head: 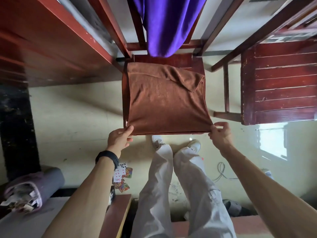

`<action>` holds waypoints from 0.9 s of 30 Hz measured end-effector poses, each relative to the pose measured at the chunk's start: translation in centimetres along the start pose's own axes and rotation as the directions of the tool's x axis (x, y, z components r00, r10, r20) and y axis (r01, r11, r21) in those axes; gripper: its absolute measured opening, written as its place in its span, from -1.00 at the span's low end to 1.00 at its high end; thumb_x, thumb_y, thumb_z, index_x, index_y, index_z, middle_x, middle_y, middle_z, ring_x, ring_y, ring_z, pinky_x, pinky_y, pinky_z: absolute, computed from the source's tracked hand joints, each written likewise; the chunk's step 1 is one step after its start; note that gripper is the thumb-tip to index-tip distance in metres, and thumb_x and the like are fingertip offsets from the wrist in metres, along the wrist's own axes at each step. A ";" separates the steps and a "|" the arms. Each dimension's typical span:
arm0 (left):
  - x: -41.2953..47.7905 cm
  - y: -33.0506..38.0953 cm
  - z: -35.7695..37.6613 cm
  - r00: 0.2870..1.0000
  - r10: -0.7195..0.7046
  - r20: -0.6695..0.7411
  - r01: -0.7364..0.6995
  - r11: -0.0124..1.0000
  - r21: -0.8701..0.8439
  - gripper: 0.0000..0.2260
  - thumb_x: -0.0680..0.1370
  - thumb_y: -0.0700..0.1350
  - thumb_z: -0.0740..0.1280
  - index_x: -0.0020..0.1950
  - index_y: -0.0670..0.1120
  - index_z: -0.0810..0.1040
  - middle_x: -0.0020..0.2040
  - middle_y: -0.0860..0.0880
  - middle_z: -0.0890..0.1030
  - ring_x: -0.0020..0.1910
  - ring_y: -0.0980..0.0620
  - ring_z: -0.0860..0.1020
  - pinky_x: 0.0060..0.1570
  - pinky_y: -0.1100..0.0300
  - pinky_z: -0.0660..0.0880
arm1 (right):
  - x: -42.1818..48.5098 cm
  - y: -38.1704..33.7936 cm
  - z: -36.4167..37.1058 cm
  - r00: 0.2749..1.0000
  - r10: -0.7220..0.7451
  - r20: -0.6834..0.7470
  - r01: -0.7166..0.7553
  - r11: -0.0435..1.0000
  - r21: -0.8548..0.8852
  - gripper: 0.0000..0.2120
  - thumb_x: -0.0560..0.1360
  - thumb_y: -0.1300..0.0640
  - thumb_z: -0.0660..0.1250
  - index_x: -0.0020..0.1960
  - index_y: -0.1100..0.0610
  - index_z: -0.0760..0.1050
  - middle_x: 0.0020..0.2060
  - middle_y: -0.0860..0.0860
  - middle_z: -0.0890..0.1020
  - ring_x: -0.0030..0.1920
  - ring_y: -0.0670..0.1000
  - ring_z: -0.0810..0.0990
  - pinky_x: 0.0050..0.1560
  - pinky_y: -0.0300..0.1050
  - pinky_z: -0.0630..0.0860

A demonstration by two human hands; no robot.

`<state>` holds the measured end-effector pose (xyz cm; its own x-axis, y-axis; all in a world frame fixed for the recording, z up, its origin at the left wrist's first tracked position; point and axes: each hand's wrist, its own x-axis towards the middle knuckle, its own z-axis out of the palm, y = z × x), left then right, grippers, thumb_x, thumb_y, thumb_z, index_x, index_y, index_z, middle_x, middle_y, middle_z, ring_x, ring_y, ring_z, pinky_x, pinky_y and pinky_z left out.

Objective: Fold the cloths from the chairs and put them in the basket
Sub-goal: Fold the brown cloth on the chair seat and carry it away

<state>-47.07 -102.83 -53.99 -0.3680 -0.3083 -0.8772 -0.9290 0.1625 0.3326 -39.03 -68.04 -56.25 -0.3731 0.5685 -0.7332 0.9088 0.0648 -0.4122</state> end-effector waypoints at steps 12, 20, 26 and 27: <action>-18.8 13.3 -8.8 0.935 0.328 0.136 -0.265 0.899 -0.348 -0.85 0.52 -0.10 0.46 0.07 -0.06 0.61 -0.27 0.02 0.61 -0.49 0.13 0.39 -0.43 0.30 0.41 | -15.5 -14.5 -13.7 0.981 -0.192 0.036 0.137 0.808 0.573 -0.86 0.58 0.22 0.40 0.13 0.16 0.62 -0.37 0.03 0.61 -0.40 -0.08 0.57 0.03 0.29 0.56; -24.8 13.8 -10.9 0.798 0.546 0.254 -0.595 0.782 0.187 -0.78 0.40 -0.20 0.58 0.02 -0.07 0.72 -0.23 0.10 0.68 -0.31 0.14 0.56 -0.20 0.33 0.45 | -20.4 -16.6 -18.5 0.959 -0.218 0.184 0.143 0.926 0.349 -0.70 0.44 0.25 0.41 0.10 -0.03 0.67 -0.14 -0.03 0.70 -0.05 -0.03 0.65 -0.11 0.55 0.56; -28.4 12.2 -10.9 0.545 0.830 0.120 -0.691 0.363 0.626 -0.80 0.45 0.02 0.52 -0.01 -0.06 0.74 -0.02 0.01 0.70 -0.01 -0.02 0.63 -0.03 0.12 0.53 | -22.0 -16.7 -21.3 0.601 -0.796 0.068 0.748 0.531 -0.398 -0.84 0.50 0.10 0.48 0.08 0.01 0.69 -0.08 -0.04 0.69 -0.07 0.02 0.67 -0.06 -0.23 0.50; -28.9 12.4 -11.1 0.495 0.863 0.103 -0.699 0.326 0.636 -0.80 0.46 0.03 0.51 0.00 -0.04 0.74 -0.02 0.01 0.67 -0.02 -0.03 0.62 -0.03 0.09 0.53 | -22.2 -16.9 -21.8 0.527 -0.848 0.056 0.770 0.448 -0.454 -0.86 0.52 0.10 0.47 0.08 0.05 0.70 -0.05 0.03 0.67 -0.07 0.09 0.66 -0.03 -0.14 0.53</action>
<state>-48.34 -102.31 -20.65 -0.9795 0.0838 -0.1830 -0.0197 0.8649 0.5016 -42.04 -63.89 -21.19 -0.9778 0.1983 -0.0673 0.2049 0.8394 -0.5034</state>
